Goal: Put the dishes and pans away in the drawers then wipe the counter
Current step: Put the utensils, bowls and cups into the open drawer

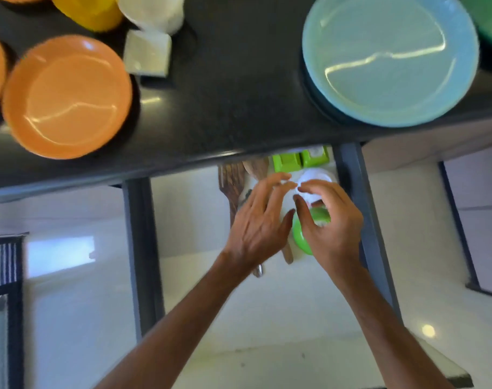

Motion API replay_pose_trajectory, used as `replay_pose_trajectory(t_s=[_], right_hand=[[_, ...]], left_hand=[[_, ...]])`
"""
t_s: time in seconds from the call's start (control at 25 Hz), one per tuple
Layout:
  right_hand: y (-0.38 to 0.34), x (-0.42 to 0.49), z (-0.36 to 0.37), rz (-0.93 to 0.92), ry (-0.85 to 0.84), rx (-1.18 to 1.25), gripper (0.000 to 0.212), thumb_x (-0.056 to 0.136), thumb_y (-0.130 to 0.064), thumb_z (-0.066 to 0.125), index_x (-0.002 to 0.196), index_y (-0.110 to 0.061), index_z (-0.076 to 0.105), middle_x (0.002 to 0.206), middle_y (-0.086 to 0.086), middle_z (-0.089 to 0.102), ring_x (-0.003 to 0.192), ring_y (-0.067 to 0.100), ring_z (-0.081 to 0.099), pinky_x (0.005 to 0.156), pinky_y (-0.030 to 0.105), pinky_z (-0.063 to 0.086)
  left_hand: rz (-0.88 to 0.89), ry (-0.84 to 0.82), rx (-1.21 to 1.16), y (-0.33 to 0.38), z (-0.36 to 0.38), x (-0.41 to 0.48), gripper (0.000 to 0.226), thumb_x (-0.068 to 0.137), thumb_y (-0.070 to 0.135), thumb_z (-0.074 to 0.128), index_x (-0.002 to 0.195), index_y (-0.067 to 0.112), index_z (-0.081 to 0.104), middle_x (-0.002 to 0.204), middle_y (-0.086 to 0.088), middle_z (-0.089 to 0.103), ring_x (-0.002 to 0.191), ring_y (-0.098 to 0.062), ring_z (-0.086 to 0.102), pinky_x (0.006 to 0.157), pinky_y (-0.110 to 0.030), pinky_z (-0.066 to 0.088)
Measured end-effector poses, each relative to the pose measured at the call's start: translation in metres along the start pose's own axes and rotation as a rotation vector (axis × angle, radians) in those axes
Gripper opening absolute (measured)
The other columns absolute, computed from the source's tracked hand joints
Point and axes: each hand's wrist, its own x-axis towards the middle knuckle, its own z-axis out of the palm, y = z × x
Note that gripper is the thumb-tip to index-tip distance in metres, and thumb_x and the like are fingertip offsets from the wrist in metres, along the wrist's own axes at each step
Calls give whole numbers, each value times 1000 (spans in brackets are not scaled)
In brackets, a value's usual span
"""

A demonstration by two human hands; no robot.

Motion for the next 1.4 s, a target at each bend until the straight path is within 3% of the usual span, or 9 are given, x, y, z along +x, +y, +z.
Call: replay_pose_trajectory(t_s=[0.08,0.32,0.56,0.8,0.92,1.04,1.2,1.32,1.4], right_hand=[[-31,25,-1,-95,42,34,37,97,-32,71,106,3,73,108,13,75,99,25,72,85,35,61],[-125,119,32,-297,-3,183,10,96,-4,65,103,-3,72,103,4,71,91,18,67,76,22,53],[-131,189,125,-318,-202,64,38,90,-7,69,126,-10,60,123,6,61,112,18,60,87,39,58],[-122,262,161,-188,-281,-169,64,92,-13,73,148,-23,44,154,17,32,139,29,41,113,43,44],[-115,288,174,-156,-394,-267,41,94,-27,73,133,-23,62,156,17,36,143,35,39,110,47,43],[-105,285,175,-176,-292,-254,28,87,-38,80,106,-18,73,123,7,64,119,26,59,87,32,49],[-101,248,143,-122,-124,-27,43,78,-56,84,86,-17,69,92,-3,71,90,11,64,71,18,45],[-101,207,104,98,-106,203,49,75,-59,85,84,-15,65,88,-4,72,86,8,68,59,11,46],[-104,182,81,257,-170,423,47,76,-47,88,89,-10,63,95,0,75,94,11,73,64,14,52]], left_hand=[[37,116,-10,2,-32,13,35,100,29,62,130,11,56,137,-10,55,125,-27,56,101,-40,53],[0,313,159,-25,-127,57,29,93,5,65,122,-1,64,136,-15,56,124,-24,56,97,-35,52],[-290,250,392,-82,-170,93,52,85,10,72,132,8,49,141,-13,46,130,-27,46,102,-40,51],[-331,158,634,-114,-168,125,59,81,18,74,135,9,51,144,-17,47,132,-32,44,102,-43,48],[-341,80,775,-124,-163,142,46,83,21,74,125,10,60,143,-17,48,133,-34,41,106,-48,41],[-292,76,803,-132,-163,147,40,87,22,74,124,10,63,136,-15,55,128,-31,46,102,-45,43],[-111,178,656,-123,-159,134,27,107,27,43,124,14,60,135,-8,55,125,-21,46,102,-35,42],[-231,295,114,-91,-155,109,29,108,34,42,119,10,55,135,-5,52,118,-8,48,98,-21,44],[-406,293,-291,-68,-156,91,34,106,42,46,121,12,54,126,-3,58,109,-11,58,90,-32,56]])
